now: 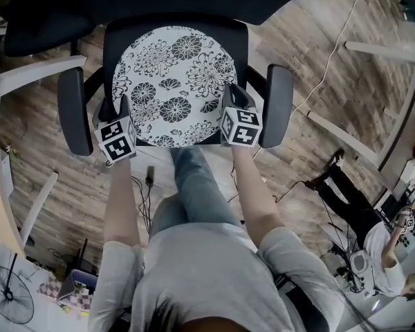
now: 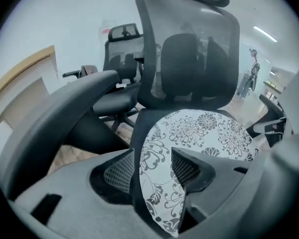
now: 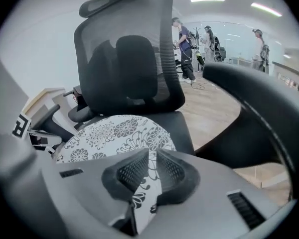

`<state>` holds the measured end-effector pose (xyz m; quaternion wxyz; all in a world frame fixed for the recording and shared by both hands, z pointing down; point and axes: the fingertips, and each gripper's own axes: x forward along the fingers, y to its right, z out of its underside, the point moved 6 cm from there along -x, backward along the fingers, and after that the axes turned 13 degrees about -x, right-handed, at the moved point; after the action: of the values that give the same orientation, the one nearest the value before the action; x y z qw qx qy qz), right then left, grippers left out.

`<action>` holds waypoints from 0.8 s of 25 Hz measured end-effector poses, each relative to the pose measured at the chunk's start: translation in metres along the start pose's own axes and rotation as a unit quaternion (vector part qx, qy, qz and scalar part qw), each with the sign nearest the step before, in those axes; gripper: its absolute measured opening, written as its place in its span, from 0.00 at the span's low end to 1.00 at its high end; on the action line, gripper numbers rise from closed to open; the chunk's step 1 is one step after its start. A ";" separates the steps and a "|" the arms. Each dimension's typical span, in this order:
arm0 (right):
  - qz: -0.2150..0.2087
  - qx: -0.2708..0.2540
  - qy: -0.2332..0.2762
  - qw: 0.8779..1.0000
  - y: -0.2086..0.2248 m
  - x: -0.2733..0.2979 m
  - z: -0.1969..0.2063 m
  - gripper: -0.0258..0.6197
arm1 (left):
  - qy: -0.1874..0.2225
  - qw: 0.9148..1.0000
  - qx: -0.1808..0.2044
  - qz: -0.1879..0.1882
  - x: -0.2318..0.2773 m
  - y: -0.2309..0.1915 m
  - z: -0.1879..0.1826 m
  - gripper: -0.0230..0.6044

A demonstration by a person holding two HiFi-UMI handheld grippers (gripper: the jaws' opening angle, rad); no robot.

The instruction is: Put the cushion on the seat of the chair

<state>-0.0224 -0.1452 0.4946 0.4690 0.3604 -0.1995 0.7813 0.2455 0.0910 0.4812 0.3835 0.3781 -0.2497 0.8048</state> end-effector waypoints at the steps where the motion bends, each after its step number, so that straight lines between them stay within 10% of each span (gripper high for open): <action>1: -0.002 -0.001 0.006 1.000 -0.003 -0.005 -0.003 0.07 | 0.004 1.000 0.003 0.006 -0.004 0.002 -0.004 0.37; 5: -0.016 -0.015 0.037 0.999 -0.016 -0.024 -0.021 0.07 | 0.022 0.999 0.017 0.031 -0.026 0.012 -0.017 0.08; 20: -0.046 -0.050 0.128 0.989 -0.054 -0.111 -0.080 0.07 | 0.095 0.984 0.037 0.147 -0.120 0.038 -0.058 0.05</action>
<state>0.0284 -0.1325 0.3570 0.5436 0.2422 -0.1601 0.7876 0.2412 0.0579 0.3462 0.2692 0.2726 -0.2349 0.8933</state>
